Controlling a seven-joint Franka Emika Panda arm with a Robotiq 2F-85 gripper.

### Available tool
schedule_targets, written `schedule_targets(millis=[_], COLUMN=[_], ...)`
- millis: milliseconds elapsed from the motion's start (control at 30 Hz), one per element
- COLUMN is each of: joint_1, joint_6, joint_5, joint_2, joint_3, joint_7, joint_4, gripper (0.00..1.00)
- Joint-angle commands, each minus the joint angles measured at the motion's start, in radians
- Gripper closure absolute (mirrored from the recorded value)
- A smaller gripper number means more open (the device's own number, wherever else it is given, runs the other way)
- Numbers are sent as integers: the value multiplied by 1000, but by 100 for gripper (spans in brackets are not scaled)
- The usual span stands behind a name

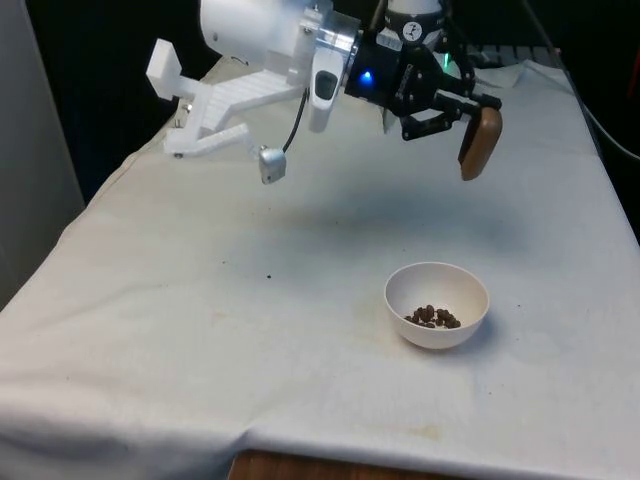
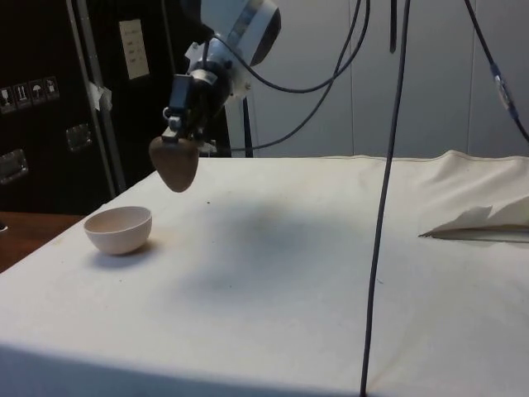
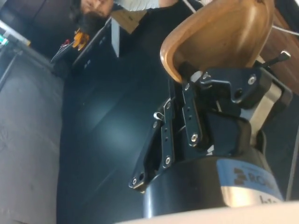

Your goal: Pour the coffee beans from the cup into the bowl.

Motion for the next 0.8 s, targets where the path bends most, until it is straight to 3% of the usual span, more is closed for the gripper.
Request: schedule_targets(millis=[0, 233, 267, 300, 333, 533, 567, 600, 767], joint_1=[9, 12, 4, 13, 13, 12, 6, 12, 12], joint_6=[25, 62, 43, 66, 77, 109, 88, 109, 126], joint_5=[-9, -28, -22, -30, -35, -61, -46, -61, -88], joint_2=[-13, -25, -18, -25, -25, -26, -20, -26, -24], joint_3=[-6, -5, 0, -5, -5, -6, 0, -6, -11], joint_7=[-5, -45, -48, -48, -52, -54, -59, -54, -45], joint_4=[-15, -37, -30, -38, -38, -35, -32, -35, -30], gripper=[100, 100, 100, 100, 100, 100, 100, 100, 100])
